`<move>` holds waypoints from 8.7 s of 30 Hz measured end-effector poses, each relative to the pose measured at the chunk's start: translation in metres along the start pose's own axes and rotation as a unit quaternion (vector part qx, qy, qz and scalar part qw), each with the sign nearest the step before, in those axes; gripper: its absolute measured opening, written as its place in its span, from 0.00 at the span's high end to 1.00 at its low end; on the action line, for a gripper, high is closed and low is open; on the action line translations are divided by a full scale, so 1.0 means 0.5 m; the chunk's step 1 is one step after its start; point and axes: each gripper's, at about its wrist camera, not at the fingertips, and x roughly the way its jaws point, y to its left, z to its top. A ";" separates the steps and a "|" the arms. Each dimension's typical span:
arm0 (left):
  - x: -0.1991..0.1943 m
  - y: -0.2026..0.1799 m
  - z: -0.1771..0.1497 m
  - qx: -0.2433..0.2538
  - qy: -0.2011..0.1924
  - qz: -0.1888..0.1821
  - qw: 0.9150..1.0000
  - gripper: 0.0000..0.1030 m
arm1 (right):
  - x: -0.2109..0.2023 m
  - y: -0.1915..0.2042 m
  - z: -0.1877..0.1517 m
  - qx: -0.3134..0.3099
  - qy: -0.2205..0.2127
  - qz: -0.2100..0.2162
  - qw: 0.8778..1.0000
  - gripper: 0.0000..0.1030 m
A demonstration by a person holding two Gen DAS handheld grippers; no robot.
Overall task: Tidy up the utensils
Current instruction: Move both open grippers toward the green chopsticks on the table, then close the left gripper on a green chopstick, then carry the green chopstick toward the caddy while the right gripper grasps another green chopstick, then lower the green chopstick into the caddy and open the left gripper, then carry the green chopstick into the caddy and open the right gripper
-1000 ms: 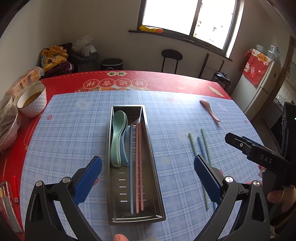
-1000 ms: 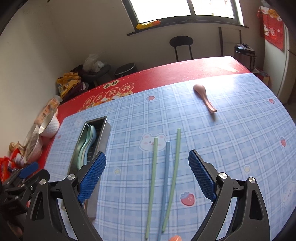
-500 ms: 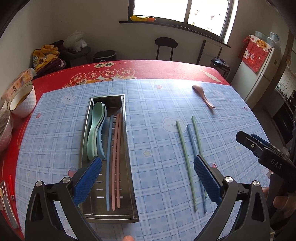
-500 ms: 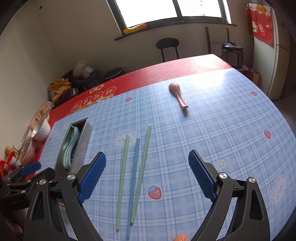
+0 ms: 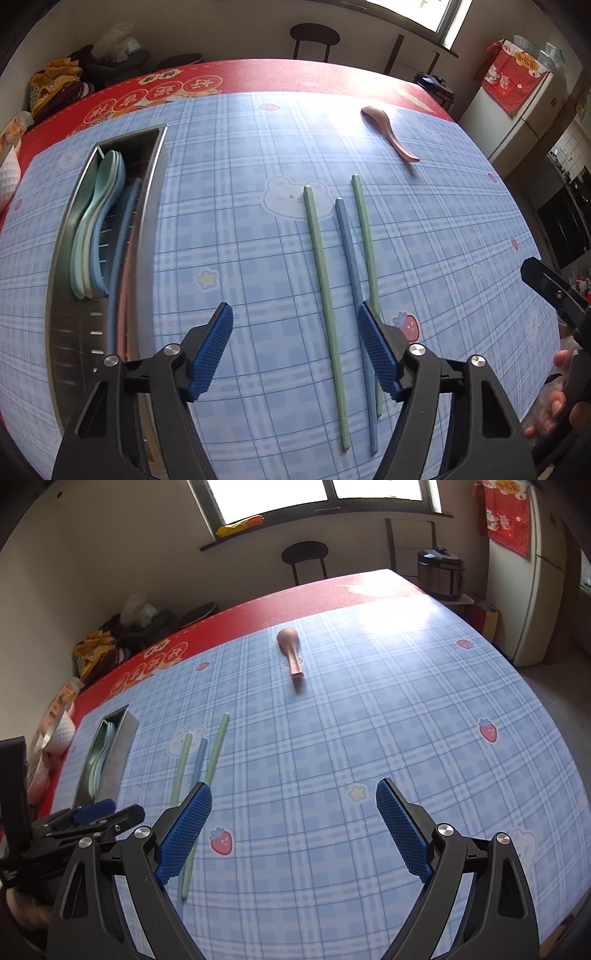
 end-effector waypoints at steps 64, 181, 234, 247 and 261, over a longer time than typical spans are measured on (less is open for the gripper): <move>-0.097 0.043 -0.043 -0.018 -0.066 0.024 0.997 0.94 | 0.081 0.034 -0.029 -0.016 0.045 0.026 0.999 0.25; -0.033 0.299 0.074 -0.085 -0.004 -0.060 0.995 0.94 | 0.012 0.099 -0.045 0.051 0.007 0.008 0.999 0.94; -0.280 0.420 -0.084 -0.107 -0.137 0.035 0.984 0.06 | 0.131 0.428 0.037 -0.023 0.099 0.106 0.989 0.94; -0.280 0.456 -0.111 -0.112 -0.133 0.037 0.984 0.06 | 0.230 0.561 0.018 -0.024 0.162 0.096 0.982 0.94; -0.296 0.487 -0.137 -0.132 -0.137 0.038 0.981 0.06 | 0.283 0.554 0.009 0.053 0.192 0.082 0.977 0.94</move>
